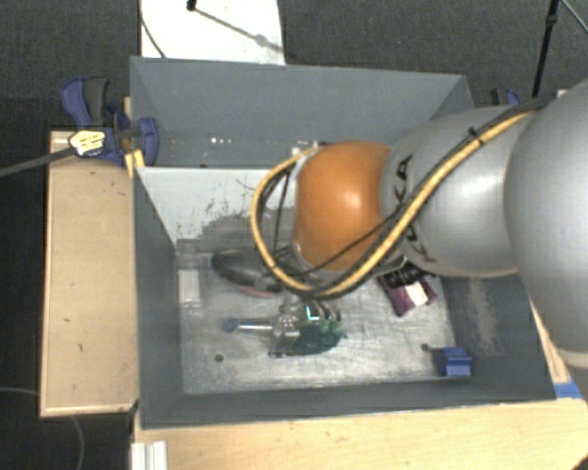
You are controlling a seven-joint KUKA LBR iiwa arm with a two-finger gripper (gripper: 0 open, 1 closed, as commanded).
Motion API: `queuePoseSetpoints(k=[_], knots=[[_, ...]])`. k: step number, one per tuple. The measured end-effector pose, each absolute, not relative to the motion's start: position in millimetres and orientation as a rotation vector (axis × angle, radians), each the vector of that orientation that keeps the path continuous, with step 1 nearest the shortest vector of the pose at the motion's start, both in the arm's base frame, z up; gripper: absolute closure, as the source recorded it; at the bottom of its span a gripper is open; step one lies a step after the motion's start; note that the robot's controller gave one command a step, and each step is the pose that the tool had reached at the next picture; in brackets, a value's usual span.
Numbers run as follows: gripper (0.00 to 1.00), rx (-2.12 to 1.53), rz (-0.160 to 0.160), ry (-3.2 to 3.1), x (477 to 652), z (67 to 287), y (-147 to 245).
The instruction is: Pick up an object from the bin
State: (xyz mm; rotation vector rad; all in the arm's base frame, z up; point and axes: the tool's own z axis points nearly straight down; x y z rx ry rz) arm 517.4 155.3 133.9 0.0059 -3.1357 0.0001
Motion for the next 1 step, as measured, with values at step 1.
queuePoseSetpoints(k=[1], knots=[[0.0, -0.039, 0.002, -3.135, 522.9, 75.7, 131.6]])
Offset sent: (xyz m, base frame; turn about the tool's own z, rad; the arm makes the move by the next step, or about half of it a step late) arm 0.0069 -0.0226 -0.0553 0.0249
